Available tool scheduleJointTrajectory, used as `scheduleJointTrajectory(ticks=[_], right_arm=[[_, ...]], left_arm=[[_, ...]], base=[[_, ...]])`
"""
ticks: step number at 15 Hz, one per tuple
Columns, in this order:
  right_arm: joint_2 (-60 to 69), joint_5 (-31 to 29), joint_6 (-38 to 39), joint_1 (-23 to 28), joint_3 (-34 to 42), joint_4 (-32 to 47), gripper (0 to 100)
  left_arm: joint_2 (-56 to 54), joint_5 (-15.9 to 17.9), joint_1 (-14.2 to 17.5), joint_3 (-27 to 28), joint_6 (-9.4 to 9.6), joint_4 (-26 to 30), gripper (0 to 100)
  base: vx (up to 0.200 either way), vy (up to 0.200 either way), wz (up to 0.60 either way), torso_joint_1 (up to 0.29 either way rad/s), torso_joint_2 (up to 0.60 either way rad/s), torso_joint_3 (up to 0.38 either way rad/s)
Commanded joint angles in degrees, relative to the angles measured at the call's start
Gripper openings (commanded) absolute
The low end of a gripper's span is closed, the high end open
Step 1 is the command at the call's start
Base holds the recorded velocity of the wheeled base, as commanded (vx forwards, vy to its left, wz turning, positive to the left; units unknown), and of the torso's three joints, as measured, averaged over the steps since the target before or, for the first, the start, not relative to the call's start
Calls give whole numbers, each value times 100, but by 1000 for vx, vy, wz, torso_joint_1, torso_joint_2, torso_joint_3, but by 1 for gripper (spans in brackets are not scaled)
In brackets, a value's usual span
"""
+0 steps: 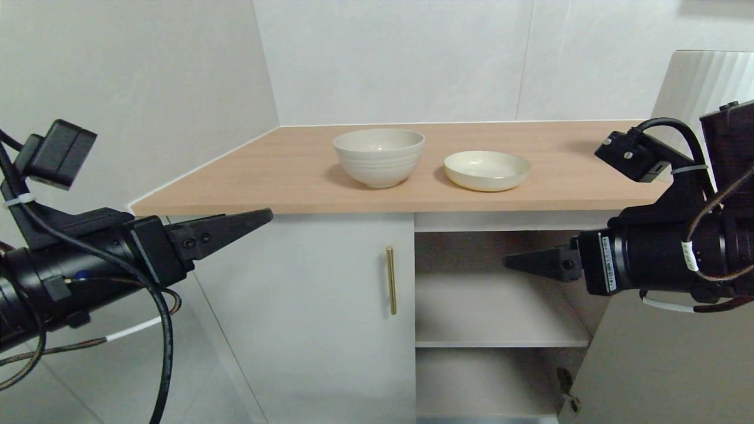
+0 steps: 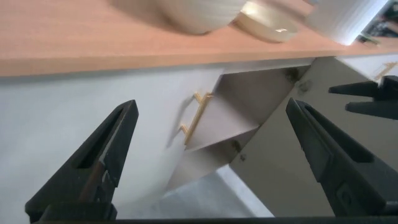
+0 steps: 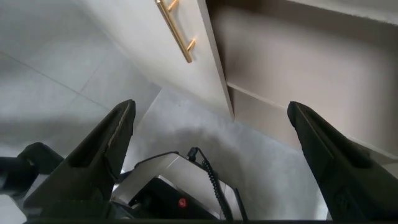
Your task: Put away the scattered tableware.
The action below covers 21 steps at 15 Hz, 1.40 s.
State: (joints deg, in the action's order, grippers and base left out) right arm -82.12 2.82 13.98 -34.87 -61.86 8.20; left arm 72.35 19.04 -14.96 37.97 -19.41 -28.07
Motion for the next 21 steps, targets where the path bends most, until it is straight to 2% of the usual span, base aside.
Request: scheduleJointTrajectory(ticks=[1,11,13,15,17,19,20,21], right_arm=[[-41,0,-1,24,-2,-47,100],[-200,17,-10,147,-11,-161,100],[-296,17,-27,199,-28,-276,100],[-490,17,-159,305,-28,-601,100],[-991,-71,-229,349,-318,-891,100],[-1474,-501,17,419,-1118,-100,100],[-1667,-563,456,437,-1443,208,100],[-1799,-580,755,454,-1637,322,100]], left_arm=[[315,3,2,0,-2,4,100],[824,-41,2,61,-19,39,100],[948,-15,2,342,-19,153,100],[1229,-32,2,966,-19,593,100],[1448,-41,2,1924,-10,1946,100],[1607,-67,2,2522,-19,2957,100],[1659,-76,2,2663,-37,3308,100],[1756,-173,2,2794,-257,3475,100]], base=[[0,0,0,110,-281,-305],[0,0,0,158,-491,-301],[0,0,0,203,-488,-281],[0,0,0,93,-227,-136],[0,0,0,29,-68,-39],[0,0,0,0,0,0],[0,0,0,0,0,0],[0,0,0,0,0,0]])
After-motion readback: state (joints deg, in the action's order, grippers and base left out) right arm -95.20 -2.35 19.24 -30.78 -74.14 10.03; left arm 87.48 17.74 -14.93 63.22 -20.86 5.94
